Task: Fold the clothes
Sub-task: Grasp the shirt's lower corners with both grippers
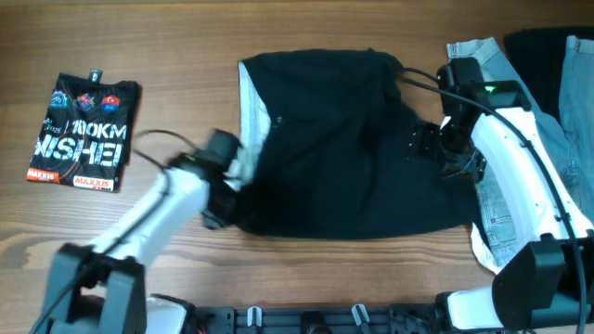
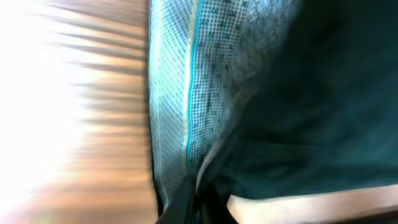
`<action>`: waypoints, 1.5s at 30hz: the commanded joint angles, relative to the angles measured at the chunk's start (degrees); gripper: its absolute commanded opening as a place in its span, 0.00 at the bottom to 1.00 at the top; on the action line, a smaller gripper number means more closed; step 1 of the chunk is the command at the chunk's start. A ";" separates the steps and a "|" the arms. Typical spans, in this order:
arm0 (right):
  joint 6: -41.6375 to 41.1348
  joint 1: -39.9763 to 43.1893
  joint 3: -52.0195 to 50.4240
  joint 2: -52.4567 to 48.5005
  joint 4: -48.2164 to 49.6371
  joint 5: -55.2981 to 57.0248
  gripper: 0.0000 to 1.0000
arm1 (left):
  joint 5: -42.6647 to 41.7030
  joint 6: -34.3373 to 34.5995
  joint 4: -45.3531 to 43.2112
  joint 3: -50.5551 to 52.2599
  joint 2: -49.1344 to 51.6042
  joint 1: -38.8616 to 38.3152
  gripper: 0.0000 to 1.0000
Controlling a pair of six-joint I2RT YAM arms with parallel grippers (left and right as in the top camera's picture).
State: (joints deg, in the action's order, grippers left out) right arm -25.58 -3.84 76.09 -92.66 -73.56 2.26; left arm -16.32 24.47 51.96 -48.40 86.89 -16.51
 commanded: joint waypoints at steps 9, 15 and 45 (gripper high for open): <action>3.08 0.79 -22.77 0.42 6.43 -24.17 0.98 | 0.96 -1.77 14.05 -6.10 -5.57 20.00 0.04; 0.96 0.79 -37.03 0.42 18.05 -28.48 0.94 | 0.96 -1.75 12.74 -3.23 -5.57 19.89 0.04; -4.59 0.81 -18.05 0.63 29.88 -13.16 0.87 | 0.26 0.63 -6.14 -3.23 -5.51 16.52 0.04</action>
State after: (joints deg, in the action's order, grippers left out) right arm -32.56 -3.16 53.98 -91.94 -36.27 -13.80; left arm -15.70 24.36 46.09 -51.79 81.84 2.04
